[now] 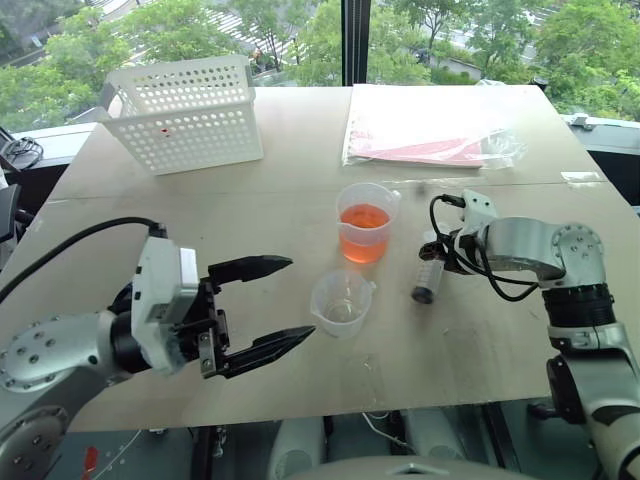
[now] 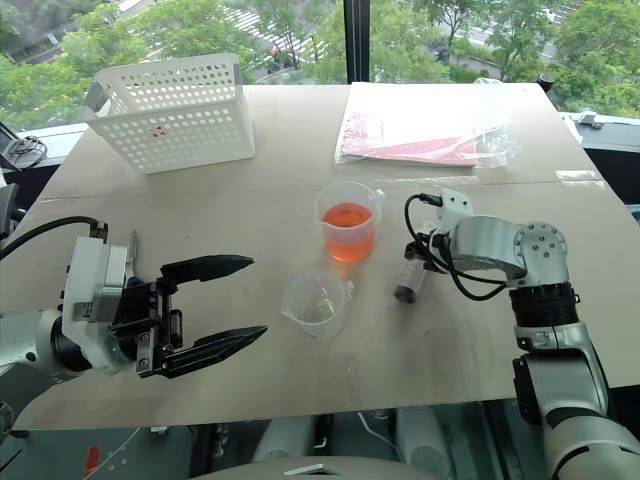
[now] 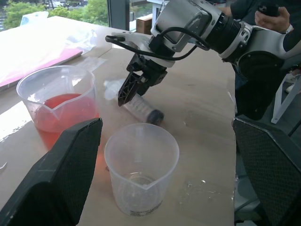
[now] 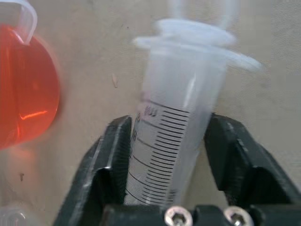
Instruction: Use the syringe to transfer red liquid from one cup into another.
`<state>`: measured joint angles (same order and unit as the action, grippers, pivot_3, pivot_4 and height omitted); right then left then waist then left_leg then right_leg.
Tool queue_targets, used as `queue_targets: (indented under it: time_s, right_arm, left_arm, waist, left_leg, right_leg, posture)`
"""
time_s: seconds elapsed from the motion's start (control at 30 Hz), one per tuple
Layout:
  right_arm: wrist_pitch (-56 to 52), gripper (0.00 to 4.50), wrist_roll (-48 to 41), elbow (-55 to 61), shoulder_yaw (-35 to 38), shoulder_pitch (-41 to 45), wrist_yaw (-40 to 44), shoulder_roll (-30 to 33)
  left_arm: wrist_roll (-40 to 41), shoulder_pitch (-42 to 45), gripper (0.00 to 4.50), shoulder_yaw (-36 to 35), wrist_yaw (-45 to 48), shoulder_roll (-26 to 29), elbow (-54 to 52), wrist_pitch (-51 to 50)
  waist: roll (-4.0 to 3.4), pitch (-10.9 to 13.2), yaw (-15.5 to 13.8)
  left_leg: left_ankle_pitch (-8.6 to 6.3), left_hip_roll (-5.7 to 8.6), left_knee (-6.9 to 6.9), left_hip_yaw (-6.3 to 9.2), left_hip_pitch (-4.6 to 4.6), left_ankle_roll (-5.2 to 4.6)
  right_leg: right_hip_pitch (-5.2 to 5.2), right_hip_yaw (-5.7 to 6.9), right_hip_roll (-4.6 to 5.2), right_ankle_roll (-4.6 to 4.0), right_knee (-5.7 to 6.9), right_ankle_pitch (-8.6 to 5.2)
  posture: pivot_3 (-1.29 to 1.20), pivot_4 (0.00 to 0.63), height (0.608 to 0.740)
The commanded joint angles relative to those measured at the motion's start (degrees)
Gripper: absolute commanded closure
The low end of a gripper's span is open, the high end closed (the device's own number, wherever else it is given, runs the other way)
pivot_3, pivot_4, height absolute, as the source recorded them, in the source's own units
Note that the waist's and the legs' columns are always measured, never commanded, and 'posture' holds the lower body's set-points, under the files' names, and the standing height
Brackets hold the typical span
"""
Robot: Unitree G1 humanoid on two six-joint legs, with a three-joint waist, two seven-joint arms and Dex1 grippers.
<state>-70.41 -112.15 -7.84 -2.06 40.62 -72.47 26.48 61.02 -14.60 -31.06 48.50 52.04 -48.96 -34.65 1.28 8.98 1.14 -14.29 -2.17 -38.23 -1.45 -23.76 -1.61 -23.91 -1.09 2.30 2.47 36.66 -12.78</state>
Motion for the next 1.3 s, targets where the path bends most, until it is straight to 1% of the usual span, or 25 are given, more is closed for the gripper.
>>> queue_targets:
  time_s: [0.03,0.07,0.13,0.2,0.23,0.3,0.33,0.37,0.4,0.43,0.47,0.53,0.57,0.6,0.7,0.73,0.87,0.93,1.03,1.17,1.3]
  right_arm:
    - [-2.93,3.01,-0.85,-0.69,-2.53,1.13,3.33,2.82]
    - [-4.25,3.01,-0.85,-0.71,-3.4,1.46,5.38,5.09]
    - [-10.0,3.01,4.45,1.76,-4.43,2.8,14.99,11.22]
    - [-14.92,3.01,12.09,8.3,-4.42,2.86,28.57,16.62]
    - [-14.68,3.02,15.71,12.02,-3.62,1.87,35.4,18.96]
    - [-11.58,3.02,21.66,20.95,-0.44,-1.28,52.32,23.62]
    - [-6.96,3.02,24.86,25.31,2.71,-3.82,62.4,25.05]
    - [-3.5,3.02,26.78,28.53,5.63,-5.76,70.8,25.71]
    - [-0.88,3.03,28.55,30.63,7.48,-7.22,76.89,26.32]
    - [1.08,3.03,30.32,31.77,8.45,-8.36,81.17,26.77]
    - [4.96,3.03,31.84,32.73,10.57,-8.96,84.59,25.3]
    - [14.93,3.03,35.17,33.76,14.67,-8.46,88.15,19.35]
    - [18.92,3.03,39.02,33.75,14.04,-7.18,88.9,16.86]
    - [22.52,3.03,43.42,33.72,12.3,-5.76,90.31,14.62]
    - [30.96,3.04,53.86,30.39,7.64,-1.73,88.43,5.0]
    - [34.2,3.04,57.41,29.47,5.76,-1.06,89.43,2.14]
    - [42.41,3.04,68.42,25.57,0.33,0.13,90.22,-6.58]
    - [46.29,3.04,73.33,23.43,-1.86,-0.16,91.17,-9.58]
    - [51.17,3.04,77.96,20.19,-3.0,-1.41,92.23,-13.39]
    - [59.22,3.04,82.78,16.57,-3.87,-5.05,96.33,-16.25]
    - [63.77,3.04,86.2,12.81,-5.1,-8.14,99.54,-18.23]
  left_arm:
    - [0.87,-0.51,0.0,-1.07,-0.63,-0.56,-1.78,1.11]
    - [0.86,-0.73,0.0,-0.98,-0.75,-0.73,-1.95,1.23]
    - [0.93,-1.14,0.0,-0.86,-0.73,-1.04,-2.2,1.44]
    - [0.88,-1.29,0.0,-0.8,-0.79,-1.36,-2.19,1.74]
    - [1.03,-1.26,0.0,-0.81,-1.19,-1.67,-2.01,1.84]
    - [1.91,-1.01,0.0,-1.03,-3.07,-2.81,-1.45,1.96]
    - [2.42,-0.68,0.0,-1.02,-4.7,-3.61,-1.13,1.96]
    - [3.28,-0.15,0.0,-0.87,-6.73,-4.48,-0.77,1.93]
    - [3.97,0.32,0.0,-0.73,-8.44,-5.13,-0.55,1.9]
    - [4.47,0.63,0.0,-0.61,-9.59,-5.5,-0.46,1.84]
    - [4.8,1.23,0.0,-0.28,-10.78,-5.76,-0.45,1.76]
    - [5.07,2.52,0.0,0.69,-12.7,-6.01,-0.57,1.72]
    - [5.16,3.19,0.0,1.21,-13.35,-5.94,-0.51,1.63]
    - [5.21,3.73,0.0,1.56,-13.57,-5.79,-0.34,1.59]
    - [4.93,5.57,0.0,2.4,-13.24,-4.98,0.76,1.58]
    - [5.0,6.18,0.0,2.46,-13.1,-4.62,1.08,1.54]
    - [5.85,7.64,0.0,1.42,-13.02,-3.32,2.14,1.21]
    - [5.97,7.55,0.0,0.84,-13.25,-3.03,2.27,1.07]
    - [6.43,6.81,0.0,-0.5,-13.61,-2.75,2.14,0.72]
    - [6.72,6.64,0.0,-1.88,-13.7,-2.28,2.62,0.61]
    - [6.84,6.62,0.0,-2.59,-13.49,-1.73,3.08,0.42]
  waist:
    - [-0.01,0.0,-0.04]
    - [-0.02,0.01,-0.17]
    - [-0.06,0.04,-0.45]
    - [-0.18,0.12,-0.73]
    - [-0.23,0.14,-0.77]
    - [-0.24,0.15,-0.7]
    - [-0.24,0.14,-0.61]
    - [-0.22,0.14,-0.46]
    - [-0.23,0.14,-0.38]
    - [-0.24,0.15,-0.32]
    - [-0.24,0.15,-0.28]
    - [-0.21,0.16,-0.18]
    - [-0.22,0.16,-0.15]
    - [-0.27,0.19,-0.18]
    - [-0.21,0.15,-0.19]
    - [-0.19,0.14,-0.22]
    - [-0.23,0.17,-0.45]
    - [-0.25,0.18,-0.48]
    - [-0.26,0.19,-0.39]
    - [-0.26,0.19,-0.49]
    - [-0.29,0.21,-0.29]
  left_leg:
    - [0.0,0.0,0.0,0.01,0.01,0.0]
    - [0.0,0.0,0.01,0.02,0.0,0.0]
    - [0.0,0.01,0.01,0.07,-0.01,0.0]
    - [0.0,0.02,0.01,0.06,-0.07,0.0]
    - [0.0,0.05,0.0,0.05,-0.12,0.0]
    - [-0.01,0.05,0.03,0.04,-0.15,-0.01]
    - [-0.01,0.03,0.07,0.05,-0.14,-0.01]
    - [-0.01,0.02,0.09,0.09,-0.15,-0.01]
    - [-0.01,0.01,0.14,0.1,-0.13,0.0]
    - [-0.01,-0.01,0.18,0.1,-0.12,0.0]
    - [-0.02,-0.05,0.21,0.11,-0.08,-0.01]
    - [-0.01,-0.12,0.22,0.12,-0.05,0.0]
    - [-0.01,-0.15,0.19,0.11,-0.02,0.0]
    - [-0.01,-0.15,0.2,0.1,0.01,0.0]
    - [0.0,-0.12,0.13,0.07,0.06,0.01]
    - [0.0,-0.11,0.12,0.07,0.09,0.01]
    - [0.01,-0.09,0.06,0.07,0.05,0.03]
    - [0.01,-0.06,0.07,0.03,-0.03,0.03]
    - [0.01,-0.02,0.07,-0.06,-0.05,0.04]
    - [0.01,-0.04,0.09,-0.04,-0.05,0.04]
    - [0.01,-0.03,0.1,-0.06,0.02,0.05]
  right_leg:
    - [0.0,0.0,0.0,0.0,0.0,0.0]
    - [0.0,0.02,-0.01,0.0,0.0,0.0]
    - [0.02,0.07,0.0,-0.01,-0.04,-0.01]
    - [0.02,0.06,0.02,0.0,-0.11,-0.01]
    - [0.03,0.06,0.04,0.0,-0.18,-0.01]
    - [0.03,0.05,0.04,0.01,-0.31,0.0]
    - [0.07,0.07,0.0,0.03,-0.42,-0.01]
    - [0.1,0.1,-0.04,0.03,-0.46,-0.01]
    - [0.11,0.1,-0.12,0.05,-0.52,-0.01]
    - [0.12,0.1,-0.17,0.1,-0.57,-0.03]
    - [0.13,0.08,-0.25,0.35,-0.57,0.05]
    - [0.13,0.08,-0.35,0.34,-0.56,0.05]
    - [0.13,0.06,-0.39,0.34,-0.55,0.05]
    - [0.13,0.04,-0.41,0.33,-0.53,0.05]
    - [0.1,-0.06,-0.4,0.17,-0.31,-0.03]
    - [0.1,-0.06,-0.42,0.17,-0.28,-0.03]
    - [0.05,-0.06,-0.39,-0.07,-0.13,0.09]
    - [-0.03,-0.1,-0.32,-0.07,-0.12,0.1]
    - [-0.04,-0.18,-0.27,0.09,-0.16,0.18]
    - [-0.04,-0.14,-0.26,0.1,-0.16,0.18]
    - [-0.04,-0.16,-0.27,-0.07,-0.11,0.09]
  posture:
    - [0.0,0.15,0.74]
    - [0.0,0.15,0.74]
    - [0.0,0.15,0.74]
    - [0.0,0.15,0.74]
    - [0.0,0.15,0.74]
    - [0.0,0.15,0.74]
    - [0.0,0.15,0.74]
    - [0.0,0.15,0.74]
    - [0.0,0.15,0.74]
    - [0.0,0.15,0.74]
    - [0.0,0.15,0.74]
    - [0.0,0.15,0.74]
    - [0.0,0.15,0.74]
    - [0.0,0.15,0.74]
    - [0.0,0.15,0.74]
    - [0.0,0.15,0.74]
    - [0.0,0.15,0.74]
    - [0.0,0.15,0.74]
    - [0.0,0.15,0.74]
    - [0.0,0.15,0.74]
    - [0.0,0.15,0.74]
